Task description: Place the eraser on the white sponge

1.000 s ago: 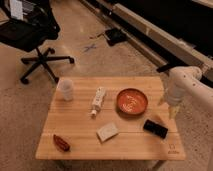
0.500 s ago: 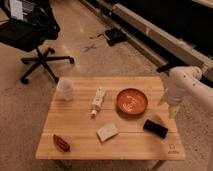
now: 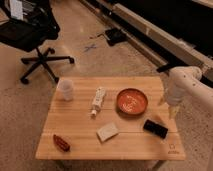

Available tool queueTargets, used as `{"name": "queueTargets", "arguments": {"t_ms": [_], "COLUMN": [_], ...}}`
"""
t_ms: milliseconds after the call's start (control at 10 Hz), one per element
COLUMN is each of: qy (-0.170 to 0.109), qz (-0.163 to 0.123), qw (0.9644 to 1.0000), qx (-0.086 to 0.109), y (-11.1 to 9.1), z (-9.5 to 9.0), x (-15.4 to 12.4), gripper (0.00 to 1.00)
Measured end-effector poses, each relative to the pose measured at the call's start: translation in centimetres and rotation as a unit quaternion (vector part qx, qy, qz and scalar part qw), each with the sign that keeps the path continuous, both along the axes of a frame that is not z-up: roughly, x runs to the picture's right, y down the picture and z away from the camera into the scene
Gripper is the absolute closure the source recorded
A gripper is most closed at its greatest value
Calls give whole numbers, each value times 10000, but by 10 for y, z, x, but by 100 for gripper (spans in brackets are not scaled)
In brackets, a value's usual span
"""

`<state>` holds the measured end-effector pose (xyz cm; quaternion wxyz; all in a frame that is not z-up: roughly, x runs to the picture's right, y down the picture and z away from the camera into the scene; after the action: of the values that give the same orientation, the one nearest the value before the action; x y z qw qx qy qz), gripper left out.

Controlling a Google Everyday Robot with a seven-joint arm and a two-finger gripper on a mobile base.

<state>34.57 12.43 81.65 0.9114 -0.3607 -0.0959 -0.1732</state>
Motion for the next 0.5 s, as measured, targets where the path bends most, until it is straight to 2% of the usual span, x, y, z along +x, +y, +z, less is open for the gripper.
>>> {"name": "queueTargets", "arguments": {"t_ms": [300,500], "qy": [99,138], "qz": [-132,-189], "qw": [9997,9994], "qx": [-186,-251], "y": [30,34], "z": [17,21], "x": [-1,1], "gripper": [38,38]}}
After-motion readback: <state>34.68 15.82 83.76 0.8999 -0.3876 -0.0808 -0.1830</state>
